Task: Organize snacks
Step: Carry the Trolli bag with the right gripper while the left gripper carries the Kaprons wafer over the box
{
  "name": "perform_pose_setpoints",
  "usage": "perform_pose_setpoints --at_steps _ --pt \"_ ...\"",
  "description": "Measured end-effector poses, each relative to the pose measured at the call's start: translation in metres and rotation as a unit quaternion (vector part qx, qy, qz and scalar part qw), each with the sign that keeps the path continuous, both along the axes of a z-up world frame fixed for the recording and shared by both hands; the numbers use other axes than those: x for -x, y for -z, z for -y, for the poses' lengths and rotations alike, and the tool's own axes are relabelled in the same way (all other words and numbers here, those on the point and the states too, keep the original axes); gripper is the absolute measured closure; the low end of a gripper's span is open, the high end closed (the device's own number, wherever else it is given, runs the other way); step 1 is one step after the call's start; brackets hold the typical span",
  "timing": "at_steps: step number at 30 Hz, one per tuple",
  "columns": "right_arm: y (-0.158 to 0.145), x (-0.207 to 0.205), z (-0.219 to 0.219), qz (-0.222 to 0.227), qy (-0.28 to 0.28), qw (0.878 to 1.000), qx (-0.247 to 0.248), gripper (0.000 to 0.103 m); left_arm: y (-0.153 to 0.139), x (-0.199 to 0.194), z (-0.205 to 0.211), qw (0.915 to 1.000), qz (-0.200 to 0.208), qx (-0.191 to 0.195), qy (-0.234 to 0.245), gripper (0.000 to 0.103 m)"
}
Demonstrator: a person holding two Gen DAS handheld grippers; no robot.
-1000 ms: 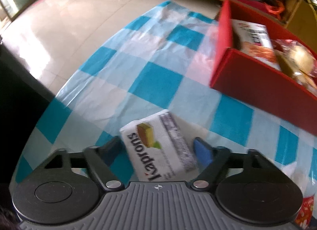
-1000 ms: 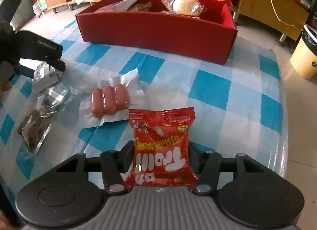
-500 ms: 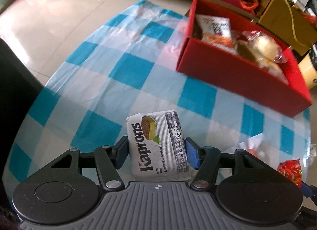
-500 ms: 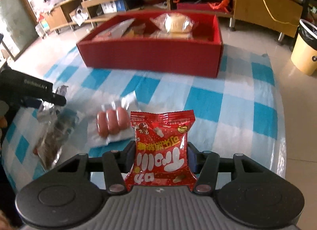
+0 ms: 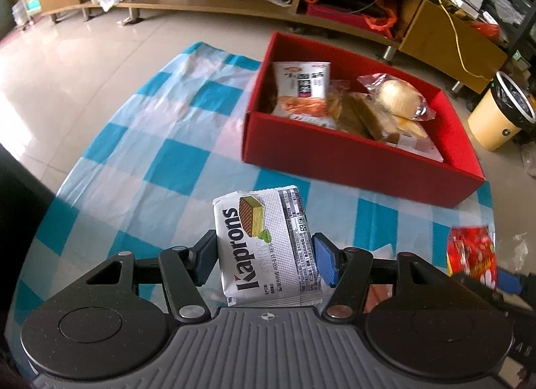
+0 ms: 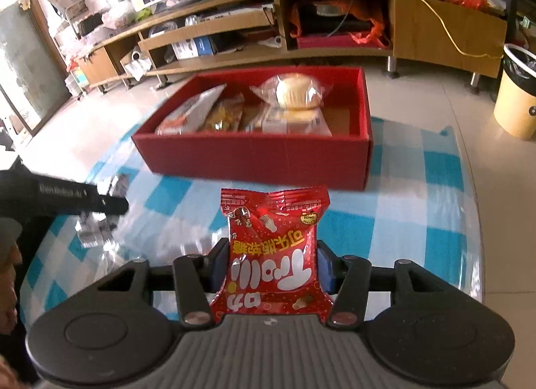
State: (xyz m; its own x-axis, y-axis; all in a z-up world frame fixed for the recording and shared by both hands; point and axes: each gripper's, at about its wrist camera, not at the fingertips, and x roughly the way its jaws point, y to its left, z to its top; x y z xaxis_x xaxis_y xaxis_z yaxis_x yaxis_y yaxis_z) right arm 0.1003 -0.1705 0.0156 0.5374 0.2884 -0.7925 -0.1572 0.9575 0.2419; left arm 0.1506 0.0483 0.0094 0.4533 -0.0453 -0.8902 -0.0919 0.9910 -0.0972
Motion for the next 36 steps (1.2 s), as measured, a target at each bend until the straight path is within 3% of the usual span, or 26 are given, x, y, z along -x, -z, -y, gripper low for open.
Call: perform_pose_setpoints --at_steps 18,36 --pt "-0.023 -0.050 0.004 0.043 0.006 0.999 -0.014 0.052 -0.016 -0.034 0.031 0.9989 0.035 -0.021 0.024 0.036" --pt "-0.027 -0.098 0.009 0.061 0.018 0.998 -0.012 0.052 -0.025 -0.077 0.045 0.9965 0.063 -0.044 0.032 0.036"
